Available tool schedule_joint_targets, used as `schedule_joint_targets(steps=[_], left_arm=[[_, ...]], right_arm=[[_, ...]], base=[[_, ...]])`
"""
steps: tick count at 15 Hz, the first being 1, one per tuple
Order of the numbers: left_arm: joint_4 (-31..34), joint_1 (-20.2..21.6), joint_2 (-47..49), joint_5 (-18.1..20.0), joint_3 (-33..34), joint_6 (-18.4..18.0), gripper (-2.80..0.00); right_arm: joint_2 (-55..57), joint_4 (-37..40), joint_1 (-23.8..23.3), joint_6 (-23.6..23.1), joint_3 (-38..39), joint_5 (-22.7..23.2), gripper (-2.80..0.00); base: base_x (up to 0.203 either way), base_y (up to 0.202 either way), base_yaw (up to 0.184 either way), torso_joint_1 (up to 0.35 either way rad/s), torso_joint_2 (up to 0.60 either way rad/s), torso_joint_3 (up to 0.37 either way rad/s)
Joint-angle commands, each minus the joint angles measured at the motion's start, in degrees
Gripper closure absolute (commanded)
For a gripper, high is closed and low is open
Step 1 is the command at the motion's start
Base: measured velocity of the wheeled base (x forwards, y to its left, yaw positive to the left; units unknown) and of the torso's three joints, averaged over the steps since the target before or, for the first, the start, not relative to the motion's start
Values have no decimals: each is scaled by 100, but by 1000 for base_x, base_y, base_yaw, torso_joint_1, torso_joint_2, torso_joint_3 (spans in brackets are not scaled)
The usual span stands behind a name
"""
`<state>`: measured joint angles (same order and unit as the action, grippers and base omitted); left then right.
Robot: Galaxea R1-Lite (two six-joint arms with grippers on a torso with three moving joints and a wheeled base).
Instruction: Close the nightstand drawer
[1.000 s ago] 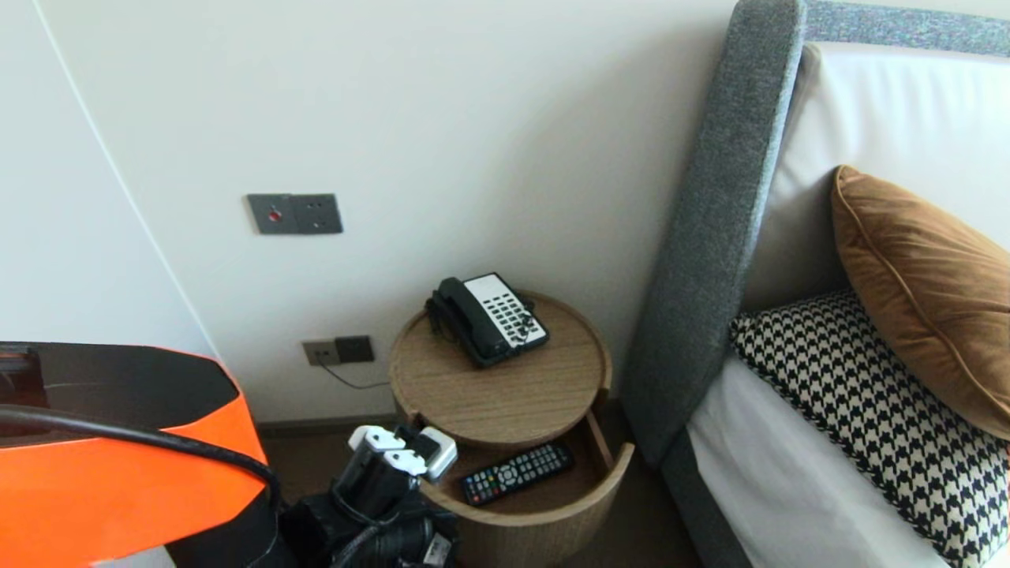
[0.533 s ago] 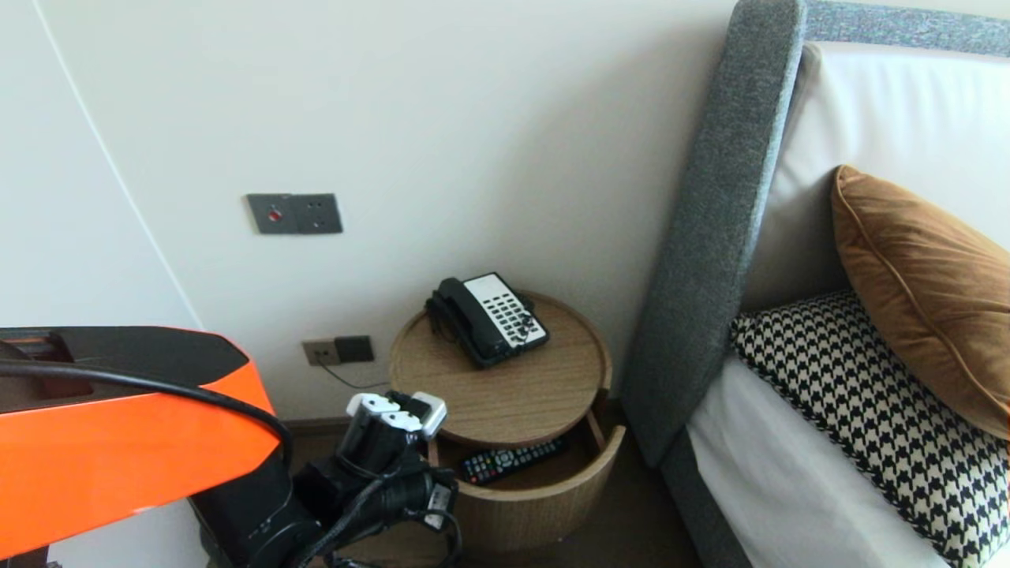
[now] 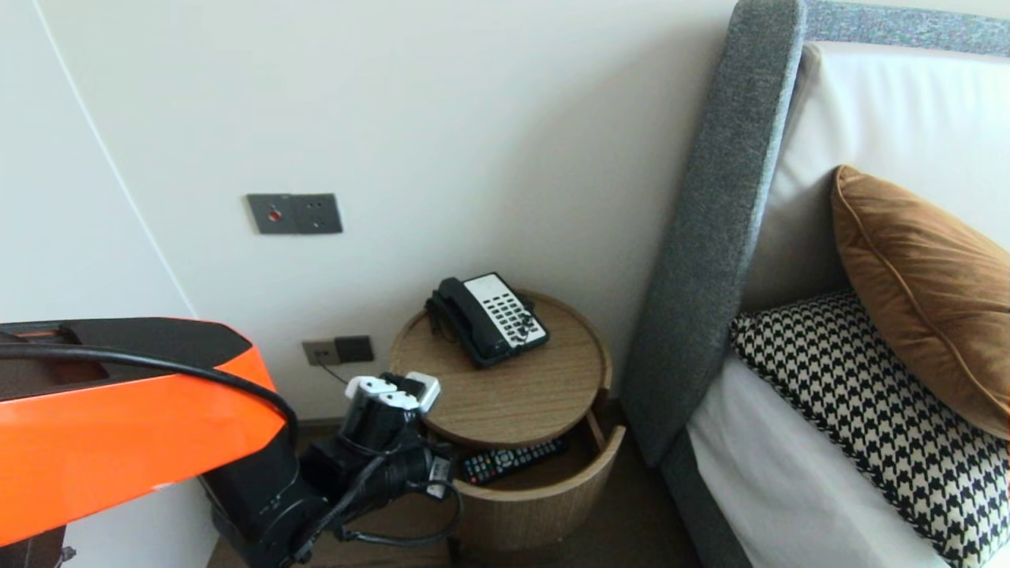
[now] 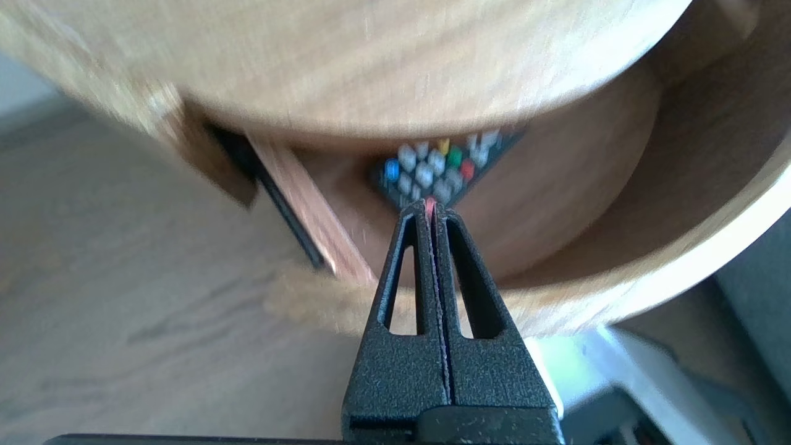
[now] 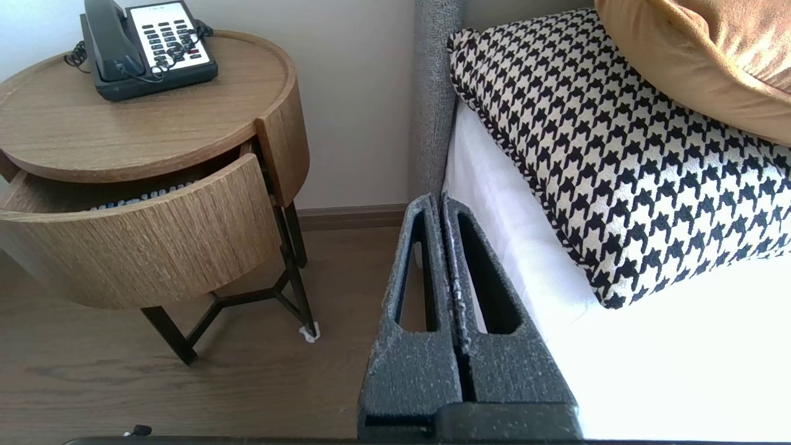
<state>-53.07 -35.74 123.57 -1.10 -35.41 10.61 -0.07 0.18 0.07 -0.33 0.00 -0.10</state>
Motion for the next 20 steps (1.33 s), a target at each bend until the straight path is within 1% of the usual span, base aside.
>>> schedule_joint_targets(steps=[1, 4, 7, 9, 14, 18, 20], left_arm=[[-64, -7, -289, -11, 11, -7, 0], [122, -56, -539, 90, 319, -14, 0], [281, -277, -553, 296, 771, -15, 0], [315, -452, -536, 429, 950, -15, 0], [308, -662, -198, 419, 855, 35, 0], [306, -680, -11, 382, 645, 249, 0], [306, -677, 43, 373, 555, 258, 0]], right_arm=[[-1, -1, 1, -2, 0, 1, 0], [-1, -1, 1, -2, 0, 1, 0], [-1, 2, 1, -2, 0, 1, 0], [-1, -1, 1, -2, 0, 1, 0], [-1, -1, 1, -2, 0, 1, 0], [-1, -1, 1, -2, 0, 1, 0], [-1, -1, 1, -2, 0, 1, 0]], base=[[0, 0, 0, 0, 0, 0], [0, 0, 0, 0, 0, 0], [0, 0, 0, 0, 0, 0], [0, 0, 0, 0, 0, 0], [0, 0, 0, 0, 0, 0], [0, 0, 0, 0, 0, 0], [0, 0, 0, 0, 0, 0]])
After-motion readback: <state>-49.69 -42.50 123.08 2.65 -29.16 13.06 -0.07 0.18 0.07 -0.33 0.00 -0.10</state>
